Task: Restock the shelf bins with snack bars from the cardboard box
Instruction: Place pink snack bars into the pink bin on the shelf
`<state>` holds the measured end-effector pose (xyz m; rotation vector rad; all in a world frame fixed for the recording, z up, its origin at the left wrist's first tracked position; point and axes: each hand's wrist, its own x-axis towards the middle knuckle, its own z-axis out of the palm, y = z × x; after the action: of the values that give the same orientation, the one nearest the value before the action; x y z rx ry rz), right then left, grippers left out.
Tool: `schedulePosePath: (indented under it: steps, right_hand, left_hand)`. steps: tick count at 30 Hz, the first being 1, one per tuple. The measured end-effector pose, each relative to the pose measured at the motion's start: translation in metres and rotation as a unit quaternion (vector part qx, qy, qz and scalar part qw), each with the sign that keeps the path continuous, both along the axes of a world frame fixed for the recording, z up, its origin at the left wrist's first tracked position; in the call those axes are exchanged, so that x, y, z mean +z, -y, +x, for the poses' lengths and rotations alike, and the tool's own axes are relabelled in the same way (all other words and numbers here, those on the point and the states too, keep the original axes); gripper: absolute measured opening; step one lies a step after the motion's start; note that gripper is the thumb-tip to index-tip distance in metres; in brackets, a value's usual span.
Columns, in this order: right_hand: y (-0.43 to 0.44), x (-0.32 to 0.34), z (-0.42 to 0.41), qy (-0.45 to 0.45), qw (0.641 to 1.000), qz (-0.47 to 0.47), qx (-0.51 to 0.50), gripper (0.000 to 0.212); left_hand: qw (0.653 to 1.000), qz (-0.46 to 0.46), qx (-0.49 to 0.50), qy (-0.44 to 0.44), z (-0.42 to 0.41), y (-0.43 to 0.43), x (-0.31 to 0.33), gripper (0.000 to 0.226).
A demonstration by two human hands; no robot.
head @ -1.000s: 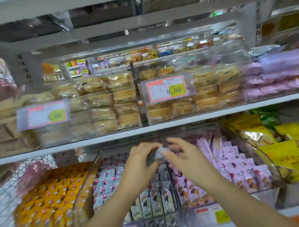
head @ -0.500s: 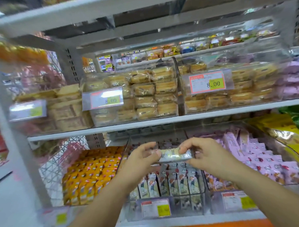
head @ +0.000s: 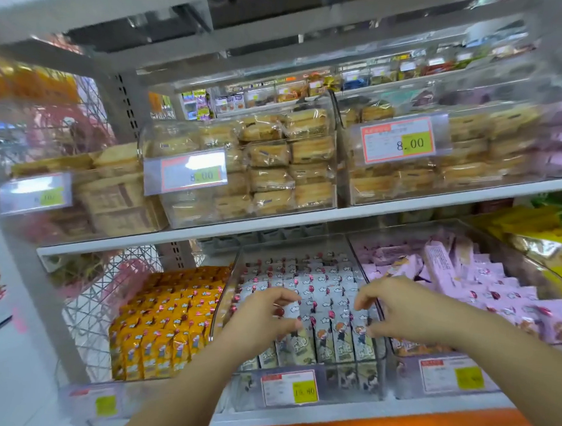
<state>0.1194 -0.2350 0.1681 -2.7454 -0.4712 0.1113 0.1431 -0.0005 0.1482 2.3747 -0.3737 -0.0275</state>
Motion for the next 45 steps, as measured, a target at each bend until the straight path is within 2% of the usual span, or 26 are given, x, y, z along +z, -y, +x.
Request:
schedulePosePath:
  steps: [4,10,20,28,31,33,35,37,39,42,45]
  right_hand:
    - [0.003,0.001,0.001,-0.003,1.000,0.015,0.008,0.034]
    - [0.006,0.008,0.000,-0.011,0.997,0.070,0.015,0.031]
    - [0.007,0.013,-0.005,-0.024,0.994,0.101,0.021,0.026]
    - [0.008,0.010,-0.003,-0.029,0.994,0.101,0.014,0.026]
    - [0.009,0.008,-0.004,-0.028,0.995,0.100,0.015,0.027]
    - [0.009,0.008,-0.005,-0.023,0.995,0.094,0.019,0.026]
    - [0.013,0.011,-0.007,-0.016,0.995,0.101,0.018,0.023]
    - [0.022,0.015,-0.006,0.007,0.992,0.128,-0.014,0.015]
    - [0.038,0.015,0.000,0.078,0.984,0.136,-0.084,0.012]
    - [0.066,0.006,0.012,0.194,0.955,0.099,-0.203,0.031]
    - [0.079,-0.007,0.015,0.181,0.943,0.104,-0.261,0.054]
  left_hand:
    - [0.997,-0.043,-0.052,-0.047,0.007,0.032,-0.009,0.030]
    - [0.992,-0.044,-0.104,-0.047,0.018,0.071,-0.015,0.032]
    - [0.983,0.093,-0.159,-0.021,0.017,0.071,-0.032,0.062]
    - [0.976,0.144,-0.156,0.056,0.018,0.082,-0.035,0.057]
    - [0.963,0.199,-0.168,0.074,0.019,0.079,-0.034,0.061]
    - [0.963,0.195,-0.174,0.070,0.018,0.079,-0.032,0.061]
    - [0.974,0.141,-0.171,0.046,0.017,0.078,-0.029,0.060]
    - [0.984,0.066,-0.164,0.006,0.017,0.076,-0.027,0.049]
    - [0.987,0.026,-0.158,-0.018,0.016,0.073,-0.027,0.029]
    - [0.986,0.082,-0.142,0.007,0.016,0.072,-0.027,0.015]
    - [0.982,0.122,-0.140,0.018,0.017,0.075,-0.026,0.015]
